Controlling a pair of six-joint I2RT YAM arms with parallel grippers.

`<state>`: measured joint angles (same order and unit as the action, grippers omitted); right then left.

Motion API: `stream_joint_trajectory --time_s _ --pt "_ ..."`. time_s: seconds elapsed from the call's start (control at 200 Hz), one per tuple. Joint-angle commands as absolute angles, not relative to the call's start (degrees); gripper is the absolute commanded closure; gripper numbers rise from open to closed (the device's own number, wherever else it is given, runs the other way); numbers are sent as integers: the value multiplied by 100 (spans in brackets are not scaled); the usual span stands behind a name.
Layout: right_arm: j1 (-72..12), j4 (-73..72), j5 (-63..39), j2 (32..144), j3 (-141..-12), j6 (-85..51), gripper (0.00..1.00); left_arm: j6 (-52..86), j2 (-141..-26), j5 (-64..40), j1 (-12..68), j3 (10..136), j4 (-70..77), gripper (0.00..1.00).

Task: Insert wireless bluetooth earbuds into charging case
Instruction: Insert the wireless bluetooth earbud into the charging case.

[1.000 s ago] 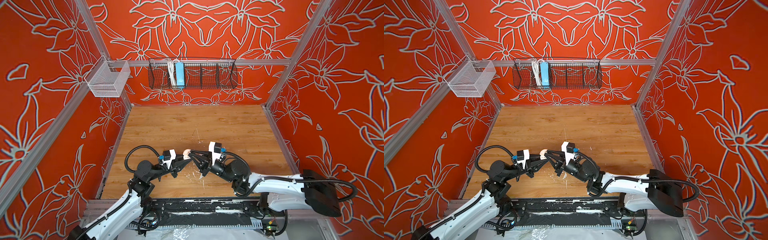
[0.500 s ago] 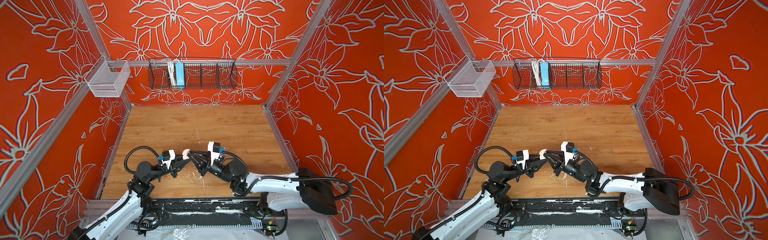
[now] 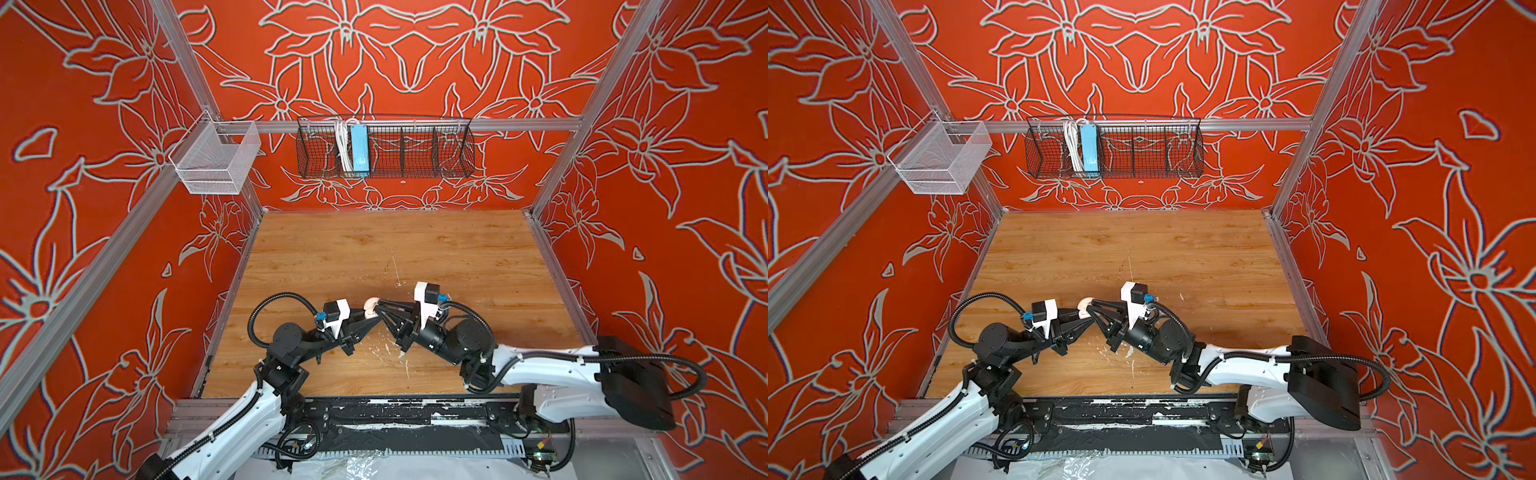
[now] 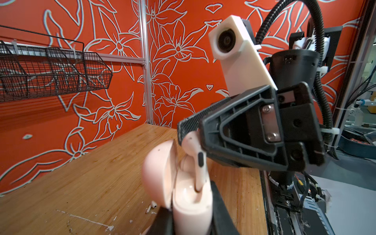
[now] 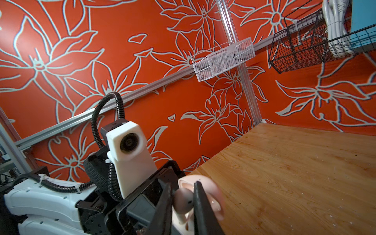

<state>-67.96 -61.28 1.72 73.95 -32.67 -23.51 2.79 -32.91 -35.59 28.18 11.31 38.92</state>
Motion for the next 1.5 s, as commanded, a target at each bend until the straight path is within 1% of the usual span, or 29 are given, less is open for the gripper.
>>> stream_joint_trajectory --time_s 0.0,0.16,0.27,0.395,0.475,0.591,0.696,0.746,0.841,0.901,0.931,1.001,1.051,1.316,1.376,1.496 --pt "-6870 -5330 211 7280 -3453 -2209 88 236 -3202 -3573 2848 1151 4175 100" --pt "-6865 -5057 328 7138 -3514 -2145 64 229 -3201 -3577 2848 1150 4174 100" --pt "-6865 -4787 412 7066 -3593 -2111 56 232 -3208 -3586 2848 1150 4175 100" --pt "-6870 -4439 530 6840 -3664 -1906 54 229 -3217 -3586 2848 1151 4168 100" --pt "-6864 -3783 765 6503 -3828 -1788 54 202 -3225 -3586 2848 1160 4136 100" --pt "-6865 -2778 1074 6022 -4100 -1669 50 133 -3258 -3610 2848 1184 4089 100" --pt "-6869 -1611 1637 5708 -4443 -1766 49 80 -3319 -3655 2848 1229 4003 100" --pt "-6865 -1248 1536 5599 -4520 -1713 50 57 -3339 -3661 2848 1258 3966 100" --pt "-6906 -759 918 5458 -4598 -1604 50 44 -3357 -3637 2848 1277 3906 100" --pt "-7024 -545 826 5464 -4634 -1529 49 44 -3366 -3559 2843 1300 3841 100" --pt "-7099 -419 864 5494 -4653 -1490 47 40 -3375 -3522 2848 1318 3794 100" --pt "-7268 -169 1185 5585 -4758 -1414 40 26 -3393 -3472 2848 1344 3725 100" --pt "-7350 18 1371 5695 -4867 -1364 39 26 -3414 -3476 2848 1347 3735 100" --pt "-7523 120 1550 6268 -5188 -1292 39 18 -3424 -3542 2848 1363 3736 100" --pt "-7527 105 1745 6342 -5199 -1330 39 18 -3420 -3557 2848 1363 3735 100" --pt "-7524 106 2294 6312 -5156 -1389 45 18 -3371 -3586 2848 1361 3750 100"
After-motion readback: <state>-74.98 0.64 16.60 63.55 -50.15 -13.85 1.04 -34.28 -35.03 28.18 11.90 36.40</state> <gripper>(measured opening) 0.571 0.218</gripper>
